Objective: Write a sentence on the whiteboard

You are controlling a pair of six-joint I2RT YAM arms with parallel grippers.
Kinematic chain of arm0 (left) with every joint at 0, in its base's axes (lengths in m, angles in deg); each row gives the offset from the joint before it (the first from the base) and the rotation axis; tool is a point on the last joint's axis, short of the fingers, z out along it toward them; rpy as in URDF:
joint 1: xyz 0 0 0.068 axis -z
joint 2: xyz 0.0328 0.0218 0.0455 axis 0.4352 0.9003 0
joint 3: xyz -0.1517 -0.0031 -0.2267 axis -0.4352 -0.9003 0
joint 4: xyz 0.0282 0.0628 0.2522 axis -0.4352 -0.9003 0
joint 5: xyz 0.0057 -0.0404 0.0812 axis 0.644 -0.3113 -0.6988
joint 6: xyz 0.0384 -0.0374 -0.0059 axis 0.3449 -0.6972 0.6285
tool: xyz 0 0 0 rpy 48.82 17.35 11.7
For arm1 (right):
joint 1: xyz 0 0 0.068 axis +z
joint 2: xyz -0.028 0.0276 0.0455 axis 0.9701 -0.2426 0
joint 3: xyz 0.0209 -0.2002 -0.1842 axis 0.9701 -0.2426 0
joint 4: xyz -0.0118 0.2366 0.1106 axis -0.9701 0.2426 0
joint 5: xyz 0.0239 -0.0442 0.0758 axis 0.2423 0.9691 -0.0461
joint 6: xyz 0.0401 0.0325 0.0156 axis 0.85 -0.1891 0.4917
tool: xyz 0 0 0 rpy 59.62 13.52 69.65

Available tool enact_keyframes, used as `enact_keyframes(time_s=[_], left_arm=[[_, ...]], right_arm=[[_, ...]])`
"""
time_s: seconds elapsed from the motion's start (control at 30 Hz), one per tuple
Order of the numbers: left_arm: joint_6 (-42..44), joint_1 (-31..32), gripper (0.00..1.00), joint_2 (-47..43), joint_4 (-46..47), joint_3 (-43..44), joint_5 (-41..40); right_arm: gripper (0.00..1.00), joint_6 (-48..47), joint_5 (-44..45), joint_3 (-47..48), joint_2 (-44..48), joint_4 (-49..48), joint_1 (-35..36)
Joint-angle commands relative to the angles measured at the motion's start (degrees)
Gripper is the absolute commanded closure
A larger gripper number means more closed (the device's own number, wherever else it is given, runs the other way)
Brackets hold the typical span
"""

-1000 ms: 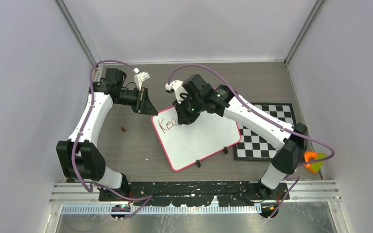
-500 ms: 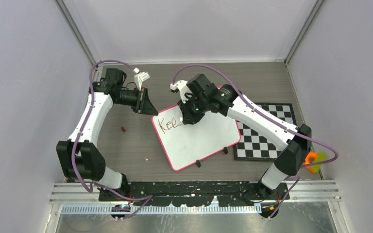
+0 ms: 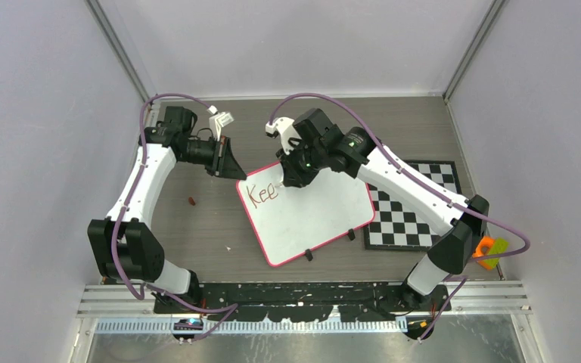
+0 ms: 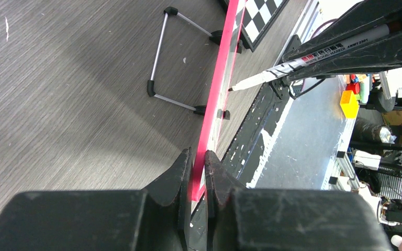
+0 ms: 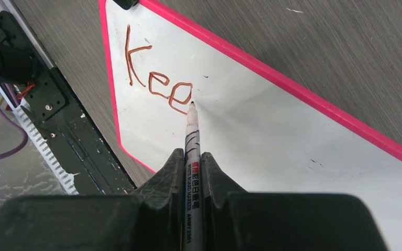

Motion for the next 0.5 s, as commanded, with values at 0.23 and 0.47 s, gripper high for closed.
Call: enact_keyframes(time_s=[0.23, 0.47], left_arm=[[0.17, 1.29, 1.0, -0.04, -1.91, 0.56, -0.6], [0.05, 1.38, 1.0, 0.23, -1.71, 0.65, -0.61]], right_arm=[[1.0, -0.73, 2.2, 2.84, -0.99, -1.66, -1.93], [1.0, -0.47, 1.48, 4.97, -1.92, -1.33, -3.41]])
